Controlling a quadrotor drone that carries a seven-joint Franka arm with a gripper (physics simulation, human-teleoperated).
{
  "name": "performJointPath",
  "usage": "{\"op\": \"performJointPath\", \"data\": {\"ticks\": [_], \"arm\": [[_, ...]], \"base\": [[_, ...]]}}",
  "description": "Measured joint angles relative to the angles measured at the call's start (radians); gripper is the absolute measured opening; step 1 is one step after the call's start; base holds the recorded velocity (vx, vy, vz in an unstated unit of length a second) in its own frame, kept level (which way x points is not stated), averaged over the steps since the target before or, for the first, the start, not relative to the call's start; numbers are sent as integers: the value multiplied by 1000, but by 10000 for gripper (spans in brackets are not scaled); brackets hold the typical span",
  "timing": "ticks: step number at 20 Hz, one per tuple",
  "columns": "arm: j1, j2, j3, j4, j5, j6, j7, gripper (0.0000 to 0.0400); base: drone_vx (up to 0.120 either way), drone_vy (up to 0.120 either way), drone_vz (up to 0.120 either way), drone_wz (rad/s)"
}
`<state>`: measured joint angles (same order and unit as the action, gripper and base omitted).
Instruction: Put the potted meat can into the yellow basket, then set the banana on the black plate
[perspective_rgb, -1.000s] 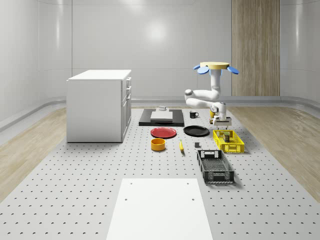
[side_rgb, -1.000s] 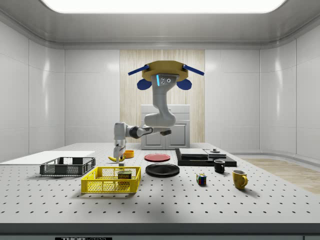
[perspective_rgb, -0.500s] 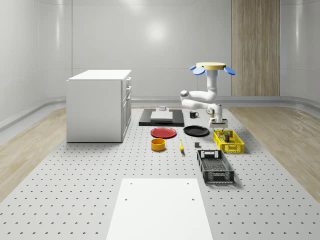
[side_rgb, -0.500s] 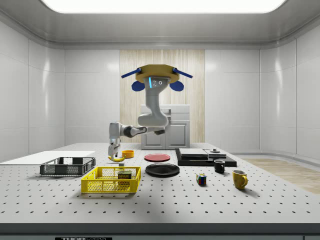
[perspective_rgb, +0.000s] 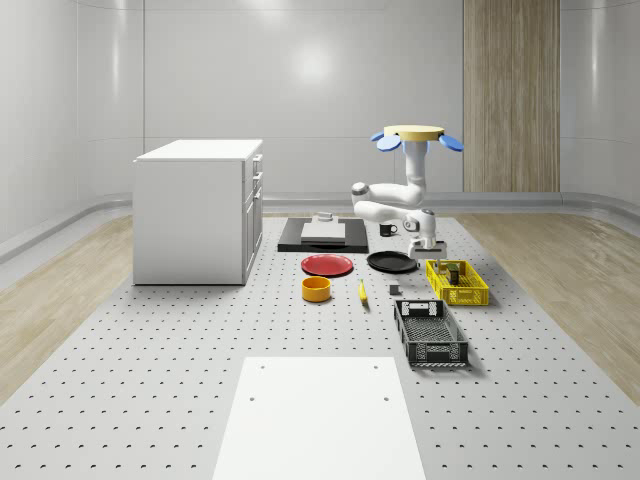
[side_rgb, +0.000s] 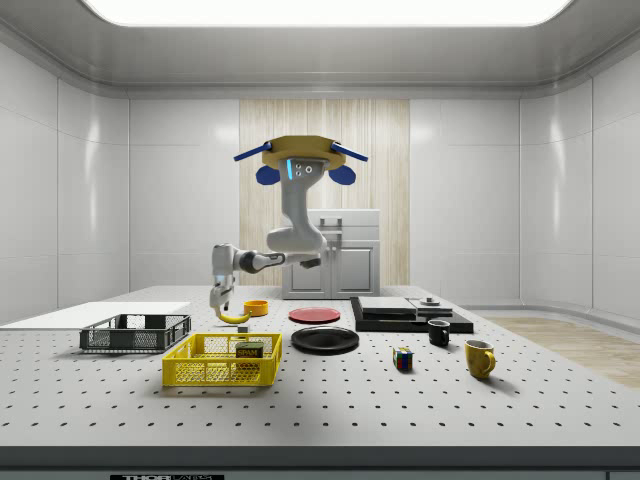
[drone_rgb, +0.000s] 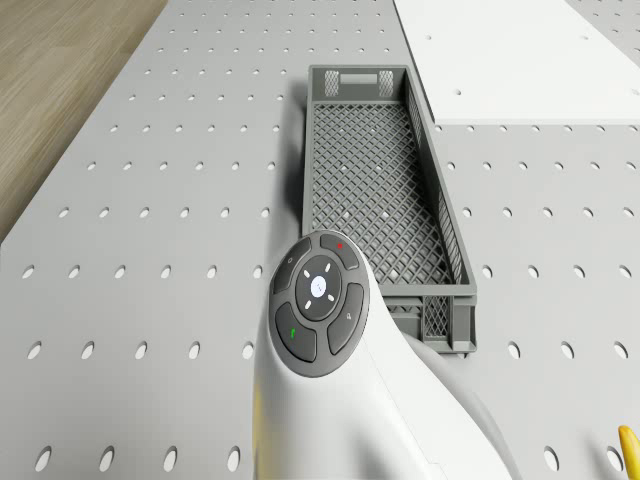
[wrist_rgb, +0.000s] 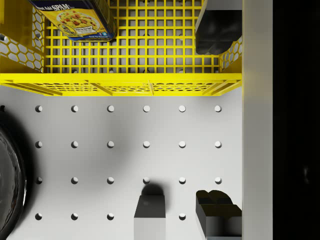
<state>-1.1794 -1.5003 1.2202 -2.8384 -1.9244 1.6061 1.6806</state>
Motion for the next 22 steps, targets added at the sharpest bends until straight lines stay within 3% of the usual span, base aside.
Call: {"op": "performJointPath", "data": {"ticks": [3,8,14,22], "arm": [[0,0,0,0,0,0,0,400],[0,-1,0,0,0,1,0,400],[0,-1,0,0,0,1,0,400],[-1,-2,0,0,1,1,0,400]], "base": [[0,-120,0,0],[0,-120,-104,0],[0,-120,0,0],[15,-120,-90,0]]}}
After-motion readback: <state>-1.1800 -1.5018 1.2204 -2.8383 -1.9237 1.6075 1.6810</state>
